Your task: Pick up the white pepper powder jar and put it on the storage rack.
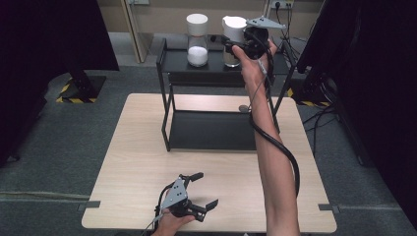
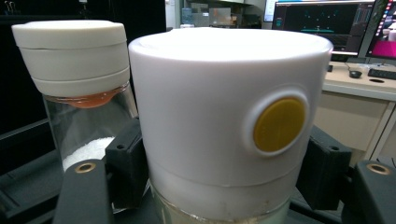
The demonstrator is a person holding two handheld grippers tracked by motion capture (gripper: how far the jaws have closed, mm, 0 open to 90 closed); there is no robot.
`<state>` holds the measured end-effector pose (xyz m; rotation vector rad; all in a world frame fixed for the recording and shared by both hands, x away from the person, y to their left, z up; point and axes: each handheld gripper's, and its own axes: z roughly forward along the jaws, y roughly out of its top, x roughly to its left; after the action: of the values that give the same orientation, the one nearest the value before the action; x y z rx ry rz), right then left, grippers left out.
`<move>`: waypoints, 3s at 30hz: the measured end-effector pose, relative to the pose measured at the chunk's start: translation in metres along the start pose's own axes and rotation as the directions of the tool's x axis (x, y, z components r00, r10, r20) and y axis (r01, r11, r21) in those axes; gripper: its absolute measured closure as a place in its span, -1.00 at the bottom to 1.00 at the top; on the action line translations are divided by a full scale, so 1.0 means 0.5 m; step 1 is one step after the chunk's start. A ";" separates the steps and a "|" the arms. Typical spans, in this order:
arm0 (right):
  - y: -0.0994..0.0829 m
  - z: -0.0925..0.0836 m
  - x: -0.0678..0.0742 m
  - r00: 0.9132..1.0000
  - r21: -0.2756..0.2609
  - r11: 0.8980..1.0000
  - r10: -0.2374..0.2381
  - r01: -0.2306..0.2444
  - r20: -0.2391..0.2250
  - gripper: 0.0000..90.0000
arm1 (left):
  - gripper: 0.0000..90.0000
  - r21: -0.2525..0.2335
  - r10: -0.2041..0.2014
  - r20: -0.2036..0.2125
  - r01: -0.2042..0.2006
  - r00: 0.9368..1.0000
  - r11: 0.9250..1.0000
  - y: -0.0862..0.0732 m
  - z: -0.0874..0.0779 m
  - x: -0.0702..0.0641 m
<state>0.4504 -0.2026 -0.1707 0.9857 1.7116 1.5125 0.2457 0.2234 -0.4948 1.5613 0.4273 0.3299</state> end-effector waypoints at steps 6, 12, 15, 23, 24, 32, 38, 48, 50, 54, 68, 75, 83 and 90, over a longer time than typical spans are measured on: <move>-0.005 0.006 -0.001 1.000 0.007 1.000 -0.006 0.006 0.005 -0.31 | -0.99 0.002 -0.004 0.003 0.004 1.000 1.000 0.000 0.001 0.001; -0.014 0.008 0.000 1.000 -0.008 1.000 0.000 0.000 0.008 -0.32 | -0.99 0.005 -0.006 0.003 0.006 1.000 1.000 -0.001 0.002 0.001; -0.019 0.009 -0.007 1.000 -0.018 1.000 0.019 -0.019 -0.001 -0.40 | -0.99 0.006 -0.006 0.004 0.006 1.000 1.000 -0.001 0.002 0.001; -0.020 -0.001 -0.009 0.999 -0.006 0.999 0.044 -0.044 0.014 -0.97 | -0.99 0.007 -0.008 0.006 0.008 1.000 1.000 -0.001 0.002 0.001; -0.020 -0.004 -0.008 0.999 -0.007 0.999 0.041 -0.041 0.017 -0.99 | -0.99 0.006 -0.008 0.005 0.008 1.000 1.000 -0.001 0.002 0.001; -0.028 -0.031 -0.016 0.998 -0.028 0.998 0.059 -0.060 -0.009 -0.99 | -0.99 0.010 -0.041 0.011 0.041 0.999 0.999 -0.002 0.003 0.005; -0.039 -0.067 -0.028 0.998 -0.040 0.998 0.051 -0.053 -0.048 -0.99 | -0.99 0.011 -0.041 0.007 0.041 0.999 0.999 -0.003 0.003 0.006; -0.077 -0.122 -0.037 0.992 -0.072 0.997 0.030 -0.039 -0.121 -0.99 | -0.99 0.022 -0.043 0.001 0.043 0.999 0.999 -0.005 0.007 0.006; -0.086 -0.129 -0.035 0.991 -0.076 0.997 0.018 -0.028 -0.136 -0.99 | -0.99 0.022 -0.042 -0.001 0.042 0.999 0.999 -0.005 0.006 0.005; -0.108 -0.145 -0.033 0.986 -0.084 0.996 0.011 -0.026 -0.168 -0.99 | -0.99 0.021 -0.044 -0.007 0.044 0.999 0.999 -0.005 0.005 0.005; -0.189 -0.222 -0.024 0.978 -0.124 0.992 -0.046 0.020 -0.206 -0.99 | -0.99 0.020 -0.037 -0.025 0.038 0.999 0.999 -0.005 0.003 0.007; -0.232 -0.254 -0.023 0.974 -0.132 0.991 -0.053 0.024 -0.219 -0.99 | -0.99 0.018 -0.035 -0.029 0.036 0.999 0.999 -0.005 0.003 0.007; -0.279 -0.276 -0.015 0.970 -0.132 0.991 -0.062 0.031 -0.235 -0.99 | -0.99 0.022 -0.035 -0.030 0.036 0.999 0.999 -0.006 0.004 0.008; -0.317 -0.291 -0.001 0.964 -0.131 0.991 -0.073 0.040 -0.255 -0.99 | -0.99 0.020 -0.036 -0.034 0.036 0.999 0.999 -0.006 0.003 0.008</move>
<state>0.3078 -0.2860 -0.3086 0.6926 1.7790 1.7500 0.2495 0.2240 -0.4983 1.5683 0.4857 0.3251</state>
